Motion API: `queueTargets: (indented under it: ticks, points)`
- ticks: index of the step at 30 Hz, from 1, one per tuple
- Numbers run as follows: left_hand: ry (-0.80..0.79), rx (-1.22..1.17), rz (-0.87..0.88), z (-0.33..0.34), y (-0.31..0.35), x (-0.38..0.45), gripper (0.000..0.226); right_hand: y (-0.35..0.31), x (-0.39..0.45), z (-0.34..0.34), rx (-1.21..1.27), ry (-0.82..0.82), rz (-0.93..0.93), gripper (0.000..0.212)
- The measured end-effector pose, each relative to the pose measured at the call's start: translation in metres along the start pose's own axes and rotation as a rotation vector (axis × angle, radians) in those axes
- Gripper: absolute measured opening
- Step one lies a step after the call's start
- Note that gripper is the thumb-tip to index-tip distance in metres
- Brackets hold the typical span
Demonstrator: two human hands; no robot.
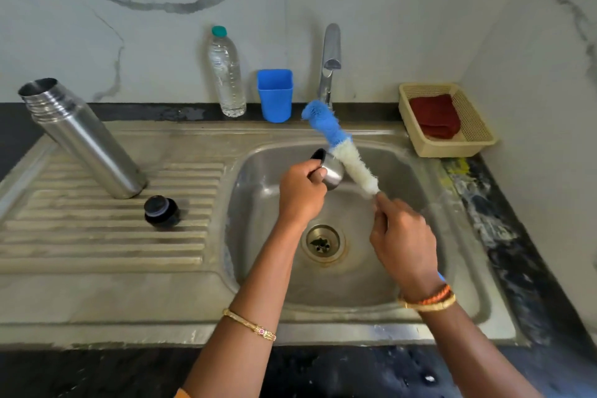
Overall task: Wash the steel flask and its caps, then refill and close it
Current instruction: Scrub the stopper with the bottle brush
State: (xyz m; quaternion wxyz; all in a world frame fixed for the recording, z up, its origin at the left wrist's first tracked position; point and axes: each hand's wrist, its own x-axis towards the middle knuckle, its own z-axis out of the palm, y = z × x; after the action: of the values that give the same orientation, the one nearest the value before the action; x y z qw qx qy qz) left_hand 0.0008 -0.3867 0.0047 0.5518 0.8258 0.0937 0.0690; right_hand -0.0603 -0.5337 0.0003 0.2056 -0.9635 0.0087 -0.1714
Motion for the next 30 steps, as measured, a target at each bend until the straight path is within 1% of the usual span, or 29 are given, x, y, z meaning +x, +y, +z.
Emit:
queueTargets:
  ticks: [2, 4, 6, 8, 11, 13, 15, 17, 18, 19, 20, 21, 22, 24, 26, 28, 30]
  points:
    - [0.027, -0.023, -0.033, 0.001, -0.003, 0.001, 0.02, -0.003, -0.024, -0.004, -0.01, 0.013, -0.013, 0.024]
    - [0.005, -0.016, -0.052, 0.001, -0.003, -0.001, 0.022, -0.006, -0.031, -0.003, 0.009, 0.026, 0.018, 0.031]
    - [-0.007, 0.004, 0.011, 0.004, -0.003, -0.005, 0.018, -0.007, -0.017, 0.001, 0.043, 0.052, 0.03, 0.034]
    - [0.011, -0.013, 0.083, 0.008, 0.0, -0.013, 0.018, -0.009, 0.005, 0.002, 0.08, 0.046, 0.037, 0.036]
    - [0.038, -0.055, 0.137, 0.009, 0.003, -0.02, 0.022, -0.013, 0.028, -0.002, 0.056, 0.06, 0.025, 0.037]
    - [0.081, -0.089, 0.104, 0.009, 0.001, -0.016, 0.021, -0.018, 0.024, -0.005, 0.021, 0.063, -0.02, 0.043]
    - [0.134, -0.157, 0.012, 0.01, -0.001, -0.009, 0.018, -0.023, 0.006, 0.0, 0.002, -0.009, -0.059, 0.053]
    - [0.126, -0.21, -0.039, 0.01, -0.005, -0.003, 0.022, -0.025, -0.01, 0.005, 0.012, -0.088, -0.077, 0.059]
    - [0.107, -0.216, -0.043, 0.01, -0.004, -0.004, 0.026, -0.024, -0.011, 0.006, 0.009, -0.085, -0.078, 0.06]
    - [0.085, -0.216, -0.036, 0.009, -0.003, -0.005, 0.025, -0.021, -0.005, 0.007, -0.012, -0.048, -0.081, 0.06]
    - [0.069, -0.212, -0.03, 0.01, -0.002, -0.006, 0.021, -0.018, 0.006, 0.007, -0.051, -0.001, -0.088, 0.06]
    - [0.058, -0.211, -0.015, 0.011, -0.002, -0.007, 0.019, -0.018, 0.019, 0.005, -0.081, 0.009, -0.087, 0.06]
    - [0.047, -0.197, 0.001, 0.012, -0.001, -0.009, 0.021, -0.017, 0.033, 0.002, -0.103, 0.001, -0.078, 0.058]
    - [0.031, -0.175, 0.034, 0.016, 0.0, -0.012, 0.026, -0.01, 0.057, -0.001, -0.114, -0.069, -0.04, 0.05]
    - [0.054, -0.167, 0.049, 0.018, 0.001, -0.012, 0.027, -0.009, 0.062, -0.007, -0.102, -0.067, -0.04, 0.045]
    - [0.094, -0.199, 0.023, 0.016, 0.002, -0.008, 0.024, -0.013, 0.046, -0.008, -0.062, 0.006, -0.096, 0.05]
    - [0.105, -0.254, -0.03, 0.014, -0.002, -0.004, 0.019, -0.019, 0.02, -0.002, -0.007, -0.002, -0.134, 0.059]
